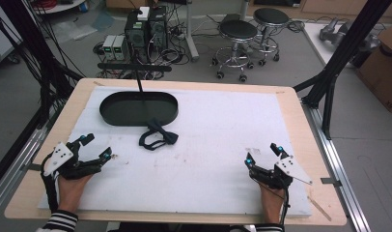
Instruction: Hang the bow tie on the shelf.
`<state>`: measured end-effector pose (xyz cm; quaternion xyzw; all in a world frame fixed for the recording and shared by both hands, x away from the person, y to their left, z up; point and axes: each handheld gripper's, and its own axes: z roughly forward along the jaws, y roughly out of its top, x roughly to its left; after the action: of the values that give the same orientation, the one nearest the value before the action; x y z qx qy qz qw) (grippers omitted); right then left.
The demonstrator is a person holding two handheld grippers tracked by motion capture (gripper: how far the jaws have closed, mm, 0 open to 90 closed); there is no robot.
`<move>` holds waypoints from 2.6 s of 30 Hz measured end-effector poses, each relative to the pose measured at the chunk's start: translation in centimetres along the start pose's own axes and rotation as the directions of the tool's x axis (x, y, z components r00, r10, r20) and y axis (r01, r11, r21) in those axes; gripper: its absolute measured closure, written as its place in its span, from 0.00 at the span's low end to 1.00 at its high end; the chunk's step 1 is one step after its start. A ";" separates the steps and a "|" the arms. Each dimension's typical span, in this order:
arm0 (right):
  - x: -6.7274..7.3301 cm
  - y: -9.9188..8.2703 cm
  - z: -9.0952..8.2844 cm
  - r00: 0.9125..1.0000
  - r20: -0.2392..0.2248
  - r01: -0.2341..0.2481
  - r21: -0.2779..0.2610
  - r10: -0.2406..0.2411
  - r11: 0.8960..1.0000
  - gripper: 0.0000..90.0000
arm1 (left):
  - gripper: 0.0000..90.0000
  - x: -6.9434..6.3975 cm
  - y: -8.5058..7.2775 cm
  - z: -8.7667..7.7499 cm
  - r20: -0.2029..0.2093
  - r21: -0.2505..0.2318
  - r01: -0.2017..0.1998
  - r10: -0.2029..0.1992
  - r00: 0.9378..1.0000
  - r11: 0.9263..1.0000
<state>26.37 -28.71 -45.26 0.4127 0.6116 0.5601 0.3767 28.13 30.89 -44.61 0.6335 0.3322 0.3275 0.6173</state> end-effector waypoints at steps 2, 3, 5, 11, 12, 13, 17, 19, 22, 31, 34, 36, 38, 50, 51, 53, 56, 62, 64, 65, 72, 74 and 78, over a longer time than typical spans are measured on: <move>0.0 0.0 0.0 1.000 -0.001 -0.005 0.002 0.005 1.000 0.07 | 0.17 0.2 0.3 -0.1 0.004 0.001 0.005 -0.005 1.000 1.000; 0.0 0.0 0.0 1.000 0.000 -0.002 0.000 0.002 1.000 0.07 | 0.17 0.2 0.5 -0.2 0.003 0.001 0.007 -0.007 1.000 1.000; 0.0 0.0 0.0 1.000 0.001 -0.007 0.003 0.007 1.000 0.07 | 0.17 0.4 0.8 -0.2 0.001 0.008 0.008 -0.008 1.000 1.000; 0.0 0.0 0.0 1.000 0.001 -0.007 0.004 0.007 1.000 0.07 | 0.17 0.5 1.4 0.3 -0.005 0.056 0.003 -0.003 1.000 0.998; 0.0 0.0 0.0 1.000 0.001 -0.005 0.003 0.005 1.000 0.07 | 0.17 0.5 1.5 0.4 -0.002 0.065 0.001 -0.001 1.000 0.998; 0.0 0.0 0.0 1.000 0.001 -0.007 0.004 0.007 1.000 0.07 | 0.17 0.5 1.7 0.6 0.001 0.075 -0.002 0.002 1.000 0.997; 0.1 0.0 0.0 1.000 0.002 -0.005 0.004 0.005 1.000 0.07 | 0.17 0.5 2.4 1.1 0.015 0.099 -0.002 0.000 1.000 0.995; 0.1 0.0 0.0 1.000 0.002 -0.002 0.005 0.002 1.000 0.07 | 0.17 0.5 2.8 1.5 0.030 0.114 -0.004 0.000 1.000 0.993; 0.0 0.0 0.0 1.000 0.003 0.002 0.004 -0.002 1.000 0.07 | 0.17 0.4 3.6 2.4 0.044 0.159 -0.019 0.012 0.999 0.987; 0.0 0.0 0.1 1.000 0.003 0.005 0.004 -0.005 1.000 0.07 | 0.17 -0.2 5.6 4.8 0.100 0.245 -0.060 0.037 0.994 0.968; 0.0 0.0 0.1 1.000 0.003 0.005 0.003 -0.005 1.000 0.07 | 0.18 -0.4 6.0 5.6 0.112 0.283 -0.068 0.038 0.993 0.957; 0.0 0.0 0.1 1.000 0.002 0.009 0.003 -0.009 1.000 0.07 | 0.18 -0.5 6.1 6.1 0.119 0.305 -0.071 0.036 0.992 0.950; 0.0 0.0 0.1 1.000 0.001 0.011 0.003 -0.011 1.000 0.07 | 0.18 -0.6 6.2 6.6 0.124 0.324 -0.064 0.025 0.992 0.944; 0.1 0.0 0.1 1.000 0.000 0.012 0.006 -0.012 1.000 0.07 | 0.19 -0.8 7.0 9.6 0.128 0.445 -0.032 -0.028 0.991 0.895; 0.1 0.0 0.1 1.000 0.000 0.012 0.006 -0.012 1.000 0.07 | 0.19 -0.9 7.0 9.8 0.133 0.453 -0.040 -0.024 0.991 0.891; 0.1 0.0 0.1 1.000 0.000 0.012 0.006 -0.012 1.000 0.07 | 0.20 -1.1 7.2 10.3 0.147 0.468 -0.054 -0.018 0.989 0.882; 0.1 0.0 0.1 1.000 -0.001 0.012 0.006 -0.012 1.000 0.07 | 0.21 -1.5 7.2 11.0 0.174 0.497 -0.082 -0.007 0.985 0.864; 0.1 0.0 0.1 1.000 0.000 0.014 0.007 -0.014 1.000 0.07 | 0.24 -2.0 7.2 12.6 0.213 0.544 -0.139 0.024 0.977 0.827; 0.1 0.0 0.1 1.000 -0.001 0.012 0.007 -0.012 1.000 0.07 | 0.25 -2.0 7.2 13.0 0.216 0.557 -0.135 0.014 0.976 0.819; 0.1 0.0 0.1 1.000 -0.001 0.009 0.007 -0.009 1.000 0.07 | 0.25 -2.1 7.1 13.2 0.221 0.566 -0.134 0.007 0.975 0.814; 0.1 0.0 0.1 1.000 -0.002 0.009 0.008 -0.009 1.000 0.07 | 0.25 -2.2 6.3 14.3 0.229 0.627 -0.147 -0.001 0.973 0.765; 0.1 0.0 0.1 1.000 0.000 0.008 0.007 -0.008 1.000 0.07 | 0.25 -2.0 6.0 14.5 0.224 0.644 -0.142 -0.008 0.974 0.752; 0.1 0.0 0.1 1.000 -0.002 0.003 0.009 -0.003 1.000 0.07 | 0.24 -1.9 5.6 14.9 0.194 0.679 -0.119 -0.021 0.981 0.725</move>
<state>26.42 -28.60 -45.23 0.4128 0.6152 0.5573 0.3749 39.45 20.76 -39.33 0.8534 0.3530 0.1363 0.3586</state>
